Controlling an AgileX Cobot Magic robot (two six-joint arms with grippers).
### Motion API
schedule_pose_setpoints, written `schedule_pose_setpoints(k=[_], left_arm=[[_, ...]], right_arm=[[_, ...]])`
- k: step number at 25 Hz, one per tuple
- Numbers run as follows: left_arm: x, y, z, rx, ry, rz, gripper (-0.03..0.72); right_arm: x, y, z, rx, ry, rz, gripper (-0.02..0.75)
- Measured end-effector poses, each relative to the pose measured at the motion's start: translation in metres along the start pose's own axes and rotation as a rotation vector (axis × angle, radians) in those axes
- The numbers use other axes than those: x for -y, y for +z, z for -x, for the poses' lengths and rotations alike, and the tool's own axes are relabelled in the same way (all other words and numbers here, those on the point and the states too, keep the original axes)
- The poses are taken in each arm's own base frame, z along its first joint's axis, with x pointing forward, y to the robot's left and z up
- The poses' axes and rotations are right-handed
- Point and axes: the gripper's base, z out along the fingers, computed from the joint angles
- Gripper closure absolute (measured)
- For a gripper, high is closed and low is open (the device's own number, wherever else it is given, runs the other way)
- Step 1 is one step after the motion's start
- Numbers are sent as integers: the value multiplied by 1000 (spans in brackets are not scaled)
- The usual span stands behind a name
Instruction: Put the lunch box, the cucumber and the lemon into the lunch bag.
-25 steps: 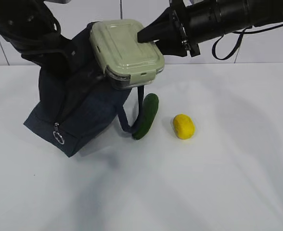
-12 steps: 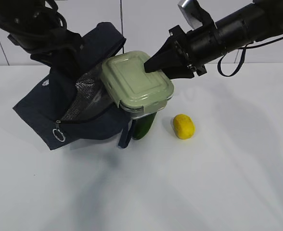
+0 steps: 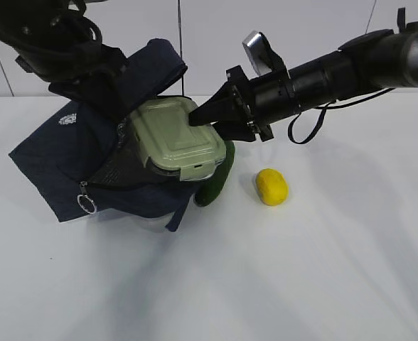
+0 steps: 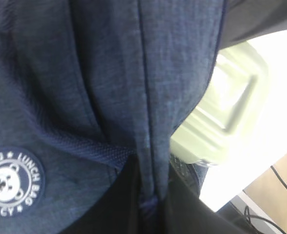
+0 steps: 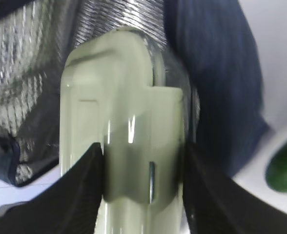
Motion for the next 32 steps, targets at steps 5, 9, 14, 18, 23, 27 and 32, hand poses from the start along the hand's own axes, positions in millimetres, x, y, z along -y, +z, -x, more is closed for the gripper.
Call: schedule_pose_setpoints(k=[5,9,14,18,23,27,32], left_arm=[[1,8,-3,-54,-15,-36,665],[-1,21,-3,-87,-32,-55,665],[-2,24,-2,-78,-39,-59,665],[-2,28,-1,-81,-49,-70,665],[-4,35,-1,-97,-53,-71,665],[-4,36,-1,-98,-54,-71,665],[-8,50,-1,-123,-66,-72,666]], right_arm=[[-2,15,-2,8,-14,31,374],[-4,26,-3,15,-40,14,374],[-4,41,-2,54,-55,-36,375],[6,64,-8,59,-17,-17,375],[24,95,-19,68,35,25,375],[35,108,-24,82,73,29,375],[39,109,-23,106,86,11,375]])
